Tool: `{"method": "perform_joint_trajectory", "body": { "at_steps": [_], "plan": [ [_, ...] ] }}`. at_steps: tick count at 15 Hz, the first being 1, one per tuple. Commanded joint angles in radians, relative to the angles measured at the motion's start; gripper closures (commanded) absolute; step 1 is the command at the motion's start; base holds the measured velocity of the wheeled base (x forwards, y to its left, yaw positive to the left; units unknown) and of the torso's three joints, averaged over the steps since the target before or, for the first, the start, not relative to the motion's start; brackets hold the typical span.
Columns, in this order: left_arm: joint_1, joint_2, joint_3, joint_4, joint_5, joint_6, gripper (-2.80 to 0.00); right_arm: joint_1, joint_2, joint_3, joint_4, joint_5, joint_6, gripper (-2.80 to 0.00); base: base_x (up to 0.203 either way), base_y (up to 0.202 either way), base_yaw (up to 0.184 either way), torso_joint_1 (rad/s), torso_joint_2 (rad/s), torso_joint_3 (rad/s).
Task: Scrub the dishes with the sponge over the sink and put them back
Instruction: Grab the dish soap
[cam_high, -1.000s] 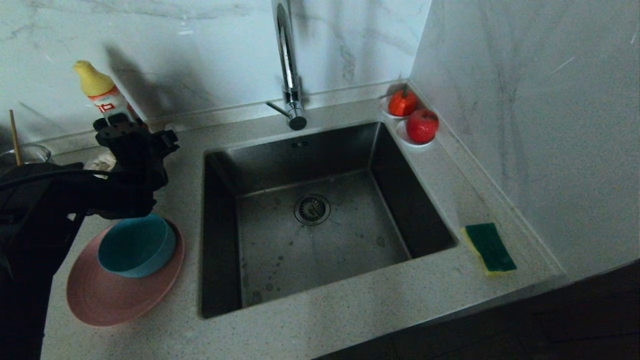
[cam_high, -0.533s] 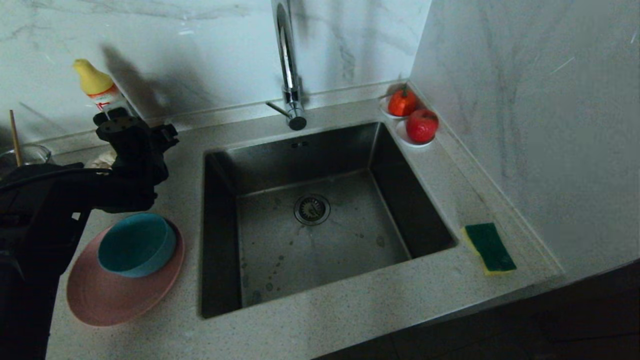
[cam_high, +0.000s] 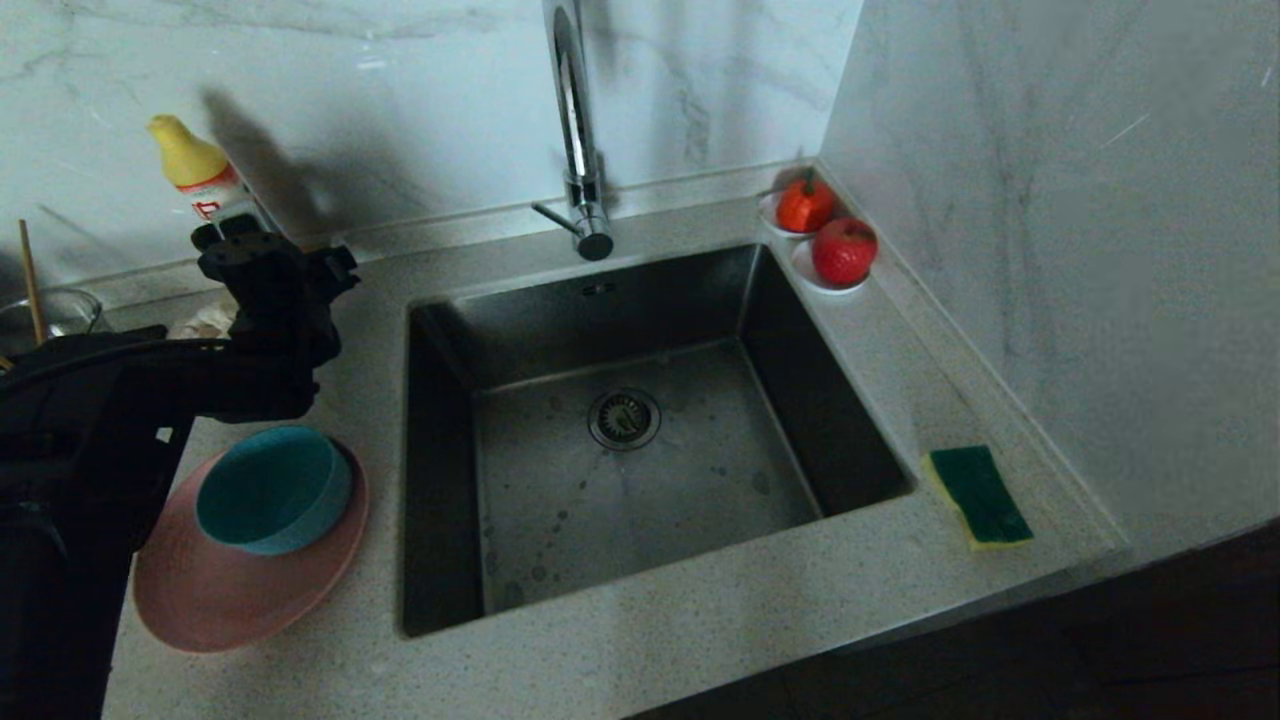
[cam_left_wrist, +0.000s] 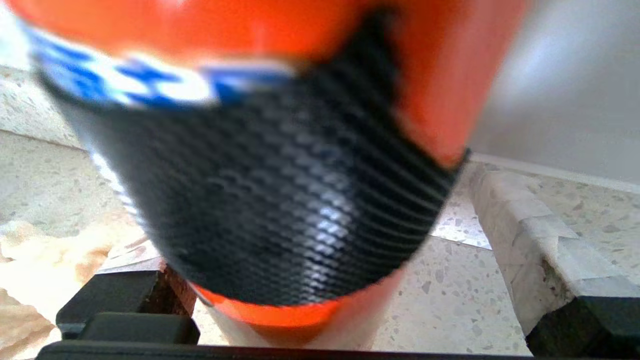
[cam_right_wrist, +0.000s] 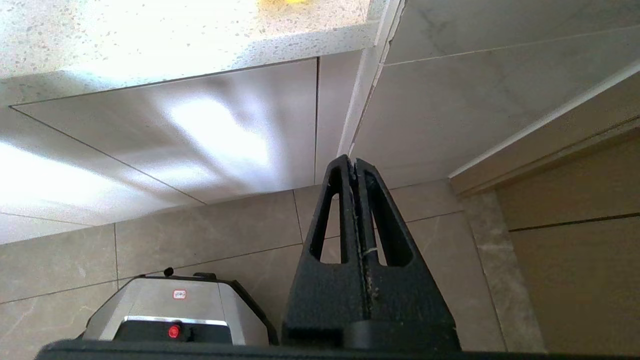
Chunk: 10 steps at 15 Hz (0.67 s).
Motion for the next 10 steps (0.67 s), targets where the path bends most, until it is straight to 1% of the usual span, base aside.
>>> {"method": "perform_joint_trajectory", "body": {
  "at_steps": [1, 2, 3, 10],
  "plan": [
    [0.001, 0.005, -0.015, 0.000, 0.005, 0.001, -2.80, 0.000, 0.001, 0.001, 0.002, 0.000, 0.000, 0.00, 0.000, 0.000, 0.000, 0.000, 0.00, 0.000],
    [0.001, 0.005, -0.015, 0.010, 0.009, 0.011, -2.80, 0.000, 0.001, 0.001, 0.002, 0.000, 0.000, 0.00, 0.000, 0.000, 0.000, 0.000, 0.00, 0.000],
    [0.001, 0.009, -0.016, 0.007, 0.018, 0.022, 0.00, 0.000, 0.001, -0.001, 0.002, 0.000, 0.000, 0.00, 0.000, 0.000, 0.000, 0.000, 0.00, 0.000],
    [0.001, 0.026, -0.021, 0.010, 0.014, 0.024, 0.00, 0.000, 0.001, 0.000, 0.002, 0.000, 0.000, 0.00, 0.000, 0.000, 0.000, 0.000, 0.00, 0.000]
  ]
}}
